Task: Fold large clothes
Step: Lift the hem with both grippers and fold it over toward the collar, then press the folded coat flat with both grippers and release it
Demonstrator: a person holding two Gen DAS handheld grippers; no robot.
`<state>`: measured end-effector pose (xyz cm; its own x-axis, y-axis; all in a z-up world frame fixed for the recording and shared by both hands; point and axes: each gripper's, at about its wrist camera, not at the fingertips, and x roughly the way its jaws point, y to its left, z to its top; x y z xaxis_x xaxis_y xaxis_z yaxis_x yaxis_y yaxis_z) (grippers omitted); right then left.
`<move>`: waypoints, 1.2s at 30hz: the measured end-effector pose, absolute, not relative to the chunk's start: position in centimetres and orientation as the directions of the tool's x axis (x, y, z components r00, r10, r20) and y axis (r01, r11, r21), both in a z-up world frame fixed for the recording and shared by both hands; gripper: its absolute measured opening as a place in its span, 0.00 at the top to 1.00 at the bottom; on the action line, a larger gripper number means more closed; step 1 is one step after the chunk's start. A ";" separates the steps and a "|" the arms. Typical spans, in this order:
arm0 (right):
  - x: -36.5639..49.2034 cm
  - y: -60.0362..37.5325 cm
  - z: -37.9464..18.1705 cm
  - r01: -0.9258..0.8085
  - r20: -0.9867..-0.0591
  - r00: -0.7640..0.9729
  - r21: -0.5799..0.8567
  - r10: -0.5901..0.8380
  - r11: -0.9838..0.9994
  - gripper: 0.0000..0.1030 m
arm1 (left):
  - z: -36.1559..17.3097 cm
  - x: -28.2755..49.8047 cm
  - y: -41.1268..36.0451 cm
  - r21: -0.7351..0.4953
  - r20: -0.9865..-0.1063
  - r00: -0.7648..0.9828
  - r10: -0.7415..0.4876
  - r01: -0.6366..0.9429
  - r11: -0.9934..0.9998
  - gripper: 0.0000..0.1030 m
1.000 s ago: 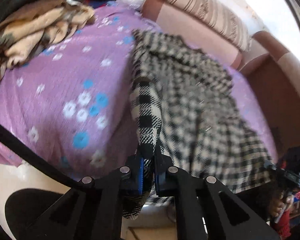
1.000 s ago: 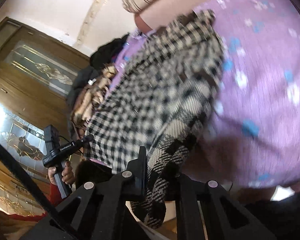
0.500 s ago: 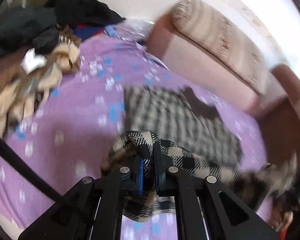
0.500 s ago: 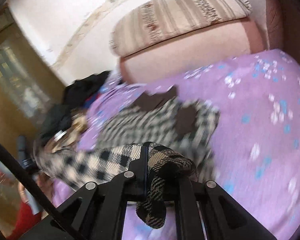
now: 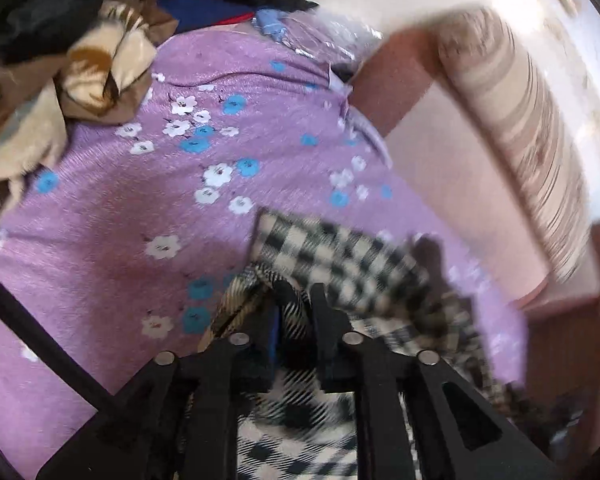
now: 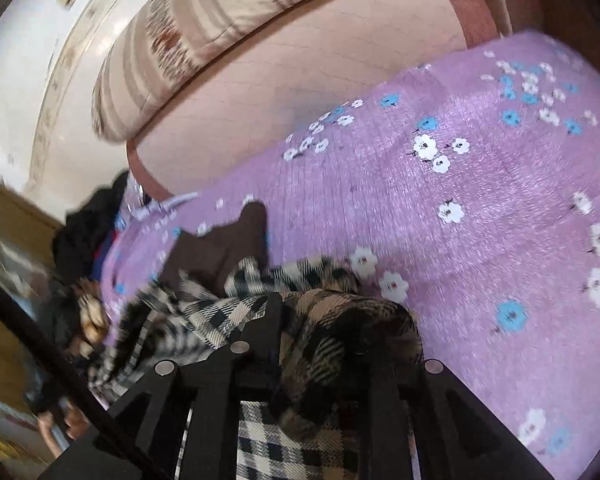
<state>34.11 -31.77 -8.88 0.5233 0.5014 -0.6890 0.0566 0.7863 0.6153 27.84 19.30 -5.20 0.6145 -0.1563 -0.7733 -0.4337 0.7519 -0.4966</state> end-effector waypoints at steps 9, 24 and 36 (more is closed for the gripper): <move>34.7 -34.4 -8.2 0.175 -0.659 0.627 0.638 0.415 0.750 0.27 | -0.4 27.6 20.7 -0.472 -0.700 0.713 -0.036 -0.424 0.773 0.38; 17.8 -35.1 -11.7 -0.032 -0.653 0.509 0.637 0.561 0.771 0.27 | -6.1 15.9 17.7 -0.289 -0.779 0.626 -0.036 -0.307 0.907 0.36; 16.6 -35.4 -11.7 0.051 -0.822 0.507 0.328 0.259 0.943 0.99 | -9.6 15.0 18.7 -0.055 -0.829 0.532 0.171 -0.381 0.923 0.37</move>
